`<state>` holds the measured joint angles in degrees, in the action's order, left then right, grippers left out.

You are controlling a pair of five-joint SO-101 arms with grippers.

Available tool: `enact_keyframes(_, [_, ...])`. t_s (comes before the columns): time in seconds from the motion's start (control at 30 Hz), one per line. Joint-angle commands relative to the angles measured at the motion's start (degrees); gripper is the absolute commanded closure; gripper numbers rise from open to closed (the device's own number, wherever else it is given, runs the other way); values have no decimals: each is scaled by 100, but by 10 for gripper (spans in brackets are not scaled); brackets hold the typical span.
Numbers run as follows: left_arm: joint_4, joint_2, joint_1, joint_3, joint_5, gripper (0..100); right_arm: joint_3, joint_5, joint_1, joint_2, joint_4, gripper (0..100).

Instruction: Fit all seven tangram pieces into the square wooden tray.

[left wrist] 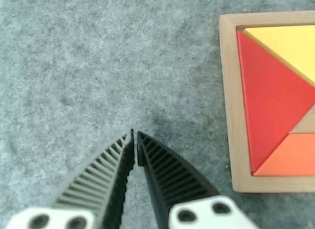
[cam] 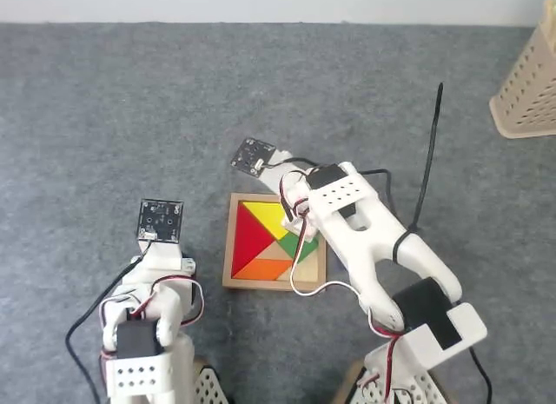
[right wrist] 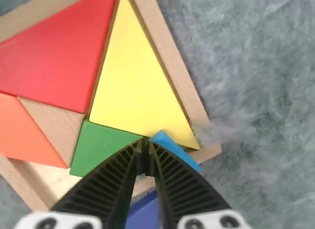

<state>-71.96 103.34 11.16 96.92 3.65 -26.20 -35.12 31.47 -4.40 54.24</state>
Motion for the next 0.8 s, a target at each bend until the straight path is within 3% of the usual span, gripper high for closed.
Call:
enact_keyframes(0.0, [-44, 114, 0, -40, 26, 988, -9, -281, -163, 13, 4, 992])
enact_keyframes(0.4, [-44, 114, 0, -40, 26, 988, -35, -536, -277, 13, -180, 992])
enact_keyframes(0.6, [-44, 114, 0, -40, 26, 988, -44, -158, -31, 435, -127, 992])
enact_keyframes(0.77, [-44, 114, 0, -40, 26, 988, -53, 826, -75, 1288, -145, 992])
